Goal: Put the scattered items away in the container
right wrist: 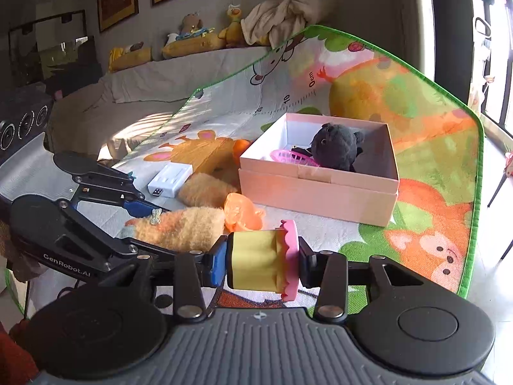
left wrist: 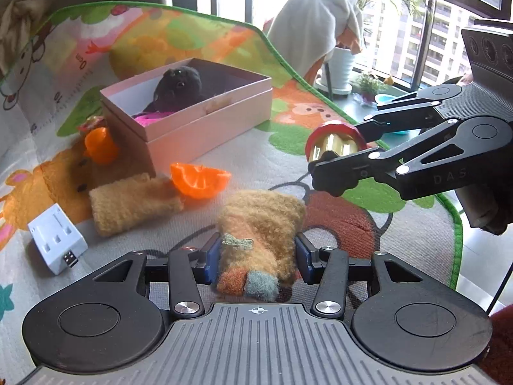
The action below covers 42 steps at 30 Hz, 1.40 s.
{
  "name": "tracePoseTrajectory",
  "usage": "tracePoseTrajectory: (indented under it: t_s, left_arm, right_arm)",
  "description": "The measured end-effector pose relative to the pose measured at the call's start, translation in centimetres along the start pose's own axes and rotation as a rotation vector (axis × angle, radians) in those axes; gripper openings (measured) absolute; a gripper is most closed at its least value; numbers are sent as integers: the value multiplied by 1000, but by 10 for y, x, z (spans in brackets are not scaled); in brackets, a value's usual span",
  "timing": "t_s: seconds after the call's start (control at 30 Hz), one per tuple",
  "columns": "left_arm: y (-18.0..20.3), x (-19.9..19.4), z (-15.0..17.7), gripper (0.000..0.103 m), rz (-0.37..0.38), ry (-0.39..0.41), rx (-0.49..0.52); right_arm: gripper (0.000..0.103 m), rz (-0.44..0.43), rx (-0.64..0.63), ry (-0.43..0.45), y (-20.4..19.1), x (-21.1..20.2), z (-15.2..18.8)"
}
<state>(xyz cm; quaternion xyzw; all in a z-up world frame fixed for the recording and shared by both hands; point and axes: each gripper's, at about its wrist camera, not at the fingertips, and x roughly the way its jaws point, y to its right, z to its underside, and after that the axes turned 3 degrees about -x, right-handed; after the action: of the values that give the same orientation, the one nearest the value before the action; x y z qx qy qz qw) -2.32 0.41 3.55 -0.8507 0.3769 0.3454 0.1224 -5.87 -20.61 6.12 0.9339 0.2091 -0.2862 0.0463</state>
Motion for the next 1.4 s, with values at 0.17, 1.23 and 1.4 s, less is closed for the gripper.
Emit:
tracePoseTrajectory:
  t_s: [0.17, 1.23, 1.4]
  left_arm:
    - [-10, -1, -32, 51, -37, 78, 24]
    - [-81, 12, -34, 98, -276, 69, -53]
    - [-87, -5, -4, 100, -304, 49, -145]
  right_arm:
    - [42, 1, 33, 62, 29, 13, -32]
    - [82, 72, -4, 104, 11, 75, -58]
    - [66, 9, -27, 12, -25, 90, -40]
